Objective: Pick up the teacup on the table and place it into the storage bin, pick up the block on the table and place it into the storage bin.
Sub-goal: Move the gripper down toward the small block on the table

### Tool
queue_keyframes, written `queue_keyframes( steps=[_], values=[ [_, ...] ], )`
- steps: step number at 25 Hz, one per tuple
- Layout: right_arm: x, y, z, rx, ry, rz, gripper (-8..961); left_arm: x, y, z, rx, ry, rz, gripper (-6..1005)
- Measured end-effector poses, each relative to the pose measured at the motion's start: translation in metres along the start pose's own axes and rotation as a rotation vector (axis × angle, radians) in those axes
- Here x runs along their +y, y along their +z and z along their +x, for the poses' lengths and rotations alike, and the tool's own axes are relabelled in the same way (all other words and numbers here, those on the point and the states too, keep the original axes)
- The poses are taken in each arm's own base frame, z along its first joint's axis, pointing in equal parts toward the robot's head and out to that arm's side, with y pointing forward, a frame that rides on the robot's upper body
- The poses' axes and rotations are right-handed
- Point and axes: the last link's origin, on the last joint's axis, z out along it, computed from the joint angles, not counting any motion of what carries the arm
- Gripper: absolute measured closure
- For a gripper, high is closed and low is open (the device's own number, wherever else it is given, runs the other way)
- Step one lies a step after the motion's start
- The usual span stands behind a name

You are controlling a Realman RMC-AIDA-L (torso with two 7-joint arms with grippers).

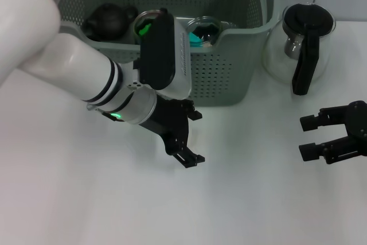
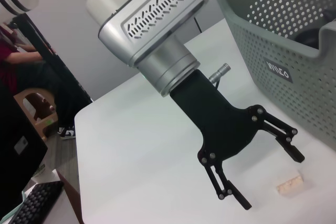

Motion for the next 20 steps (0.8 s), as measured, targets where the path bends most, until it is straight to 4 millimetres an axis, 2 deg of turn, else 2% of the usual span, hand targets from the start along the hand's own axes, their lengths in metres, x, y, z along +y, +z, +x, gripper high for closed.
queue_keyframes(
  steps=[9, 14, 20],
  values=[
    [0.001, 0.002, 0.001, -0.003, 0.003, -0.008, 26, -0.005, 0.011, -0.001, -0.035, 0.011, -0.005, 35],
    [0.001, 0.003, 0.002, -0.004, 0.004, -0.006, 26, -0.009, 0.014, -0.007, -0.058, 0.004, 0.007, 176],
    [0.001, 0.003, 0.002, -0.005, -0.001, -0.004, 25, -0.01, 0.015, -0.011, -0.071, 0.0, 0.015, 209]
  ],
)
